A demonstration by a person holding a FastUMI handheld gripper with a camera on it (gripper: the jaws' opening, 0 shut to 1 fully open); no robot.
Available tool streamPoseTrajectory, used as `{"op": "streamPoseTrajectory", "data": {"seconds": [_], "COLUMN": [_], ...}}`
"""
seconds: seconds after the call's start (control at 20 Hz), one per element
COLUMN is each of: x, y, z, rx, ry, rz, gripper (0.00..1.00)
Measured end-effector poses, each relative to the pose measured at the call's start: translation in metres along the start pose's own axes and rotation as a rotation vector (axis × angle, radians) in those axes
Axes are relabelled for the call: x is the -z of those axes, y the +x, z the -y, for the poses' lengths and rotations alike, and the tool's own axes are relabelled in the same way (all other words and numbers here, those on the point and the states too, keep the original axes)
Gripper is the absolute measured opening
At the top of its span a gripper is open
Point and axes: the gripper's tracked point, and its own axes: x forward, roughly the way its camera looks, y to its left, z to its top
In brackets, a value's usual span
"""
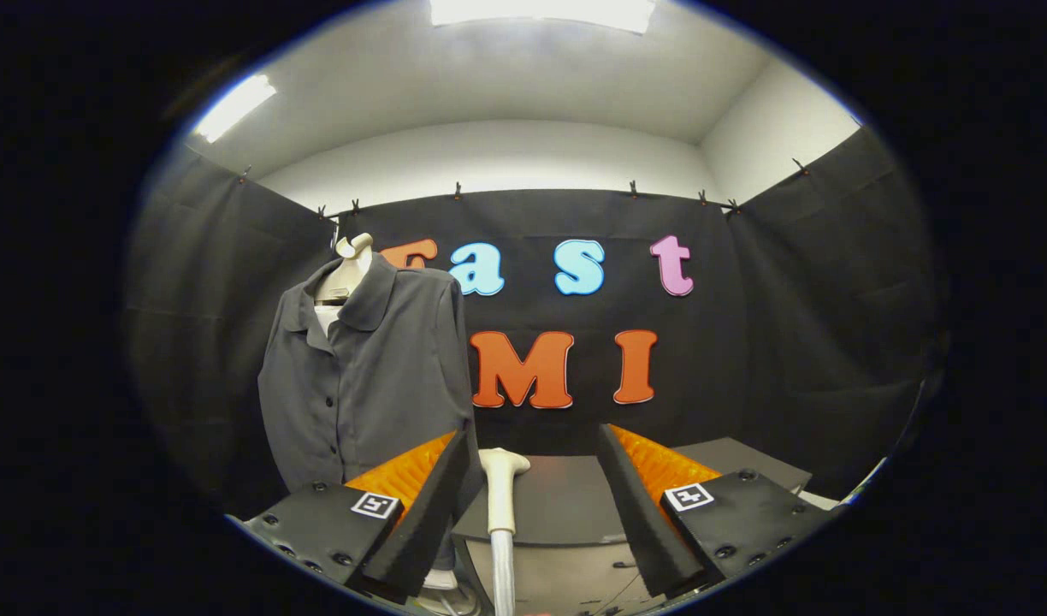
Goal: Iron the clothes twice with a garment steamer, once on the left side and once on the right side.
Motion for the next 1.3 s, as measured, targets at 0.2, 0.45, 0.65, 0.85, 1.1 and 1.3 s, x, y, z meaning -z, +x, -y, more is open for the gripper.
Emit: {"op": "streamPoseTrajectory", "data": {"seconds": [0.2, 0.45, 0.65, 0.85, 1.1, 1.3], "x": [0.02, 0.091, 0.148, 0.199, 0.245, 0.268], "y": [0.09, 0.184, 0.233, 0.251, 0.261, 0.26], "z": [-0.017, -0.023, -0.02, -0.024, -0.034, -0.038], "rx": [-0.077, -0.123, -0.128, -0.165, -0.187, -0.237], "ry": [-0.041, 0.036, 0.064, 0.068, 0.01, -0.015], "rz": [-0.065, -0.266, -0.426, -0.575, -0.705, -0.773], "gripper": [0.98, 0.99, 0.99, 0.99, 0.98, 0.96]}}
